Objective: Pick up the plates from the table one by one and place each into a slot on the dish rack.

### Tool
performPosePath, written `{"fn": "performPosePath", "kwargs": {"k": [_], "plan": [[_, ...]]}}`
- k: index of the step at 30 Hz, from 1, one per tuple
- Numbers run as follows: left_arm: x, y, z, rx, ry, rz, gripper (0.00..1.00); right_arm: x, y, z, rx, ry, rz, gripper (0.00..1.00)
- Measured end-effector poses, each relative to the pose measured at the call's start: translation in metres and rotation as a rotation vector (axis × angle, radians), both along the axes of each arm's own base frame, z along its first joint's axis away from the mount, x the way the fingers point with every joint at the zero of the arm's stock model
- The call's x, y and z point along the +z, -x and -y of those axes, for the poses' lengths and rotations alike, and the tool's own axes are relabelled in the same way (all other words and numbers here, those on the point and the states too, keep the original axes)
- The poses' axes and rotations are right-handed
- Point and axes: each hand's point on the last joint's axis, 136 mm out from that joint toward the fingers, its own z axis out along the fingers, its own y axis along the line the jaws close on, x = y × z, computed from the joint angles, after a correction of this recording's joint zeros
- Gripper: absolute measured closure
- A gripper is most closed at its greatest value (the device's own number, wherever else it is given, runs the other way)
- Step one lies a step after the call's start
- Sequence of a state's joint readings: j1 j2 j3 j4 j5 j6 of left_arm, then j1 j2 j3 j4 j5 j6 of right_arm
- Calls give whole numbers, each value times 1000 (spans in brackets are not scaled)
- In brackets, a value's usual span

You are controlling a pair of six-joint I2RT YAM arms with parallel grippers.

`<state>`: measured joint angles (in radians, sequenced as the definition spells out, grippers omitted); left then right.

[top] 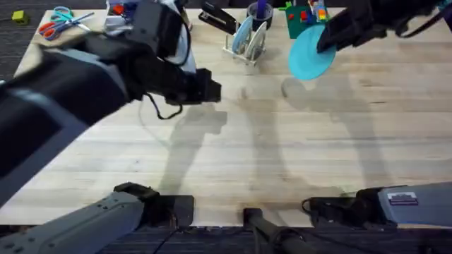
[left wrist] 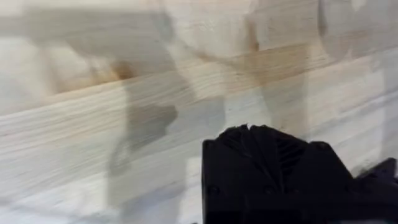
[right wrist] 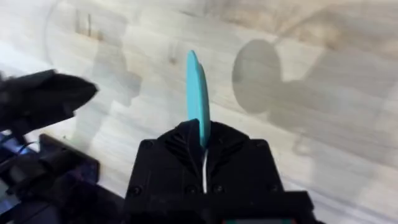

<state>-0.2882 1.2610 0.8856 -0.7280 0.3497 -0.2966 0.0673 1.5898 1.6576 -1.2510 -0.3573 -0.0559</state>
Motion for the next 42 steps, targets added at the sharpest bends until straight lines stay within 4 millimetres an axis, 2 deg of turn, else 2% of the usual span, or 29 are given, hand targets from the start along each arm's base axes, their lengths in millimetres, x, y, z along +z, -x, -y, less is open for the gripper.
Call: {"fn": "performPosePath", "kwargs": {"k": [4, 11, 15, 20, 23, 25, 28, 29, 42], "plan": [[36, -7, -13, 2, -71, 98, 960, 17, -4, -1, 3, 63, 51, 971], [90, -10, -21, -51, -136, 228, 960, 51, -7, -14, 0, 175, 156, 971], [109, -10, -28, -59, -177, 262, 960, 69, -8, -21, -20, 224, 214, 971], [123, -9, -33, -80, -214, 286, 951, 83, -7, -29, -52, 235, 254, 971], [130, -11, -34, -85, -224, 309, 783, 85, -6, -31, -77, 234, 251, 971], [132, -11, -34, -88, -229, 315, 542, 84, -6, -31, -96, 231, 246, 971], [132, -11, -34, -88, -229, 315, 81, 85, -6, -30, -130, 225, 239, 971], [132, -11, -34, -89, -229, 315, 28, 85, -6, -30, -142, 221, 235, 971], [132, -11, -34, -88, -229, 316, 6, 84, -8, -18, -385, 190, 189, 971]]}}
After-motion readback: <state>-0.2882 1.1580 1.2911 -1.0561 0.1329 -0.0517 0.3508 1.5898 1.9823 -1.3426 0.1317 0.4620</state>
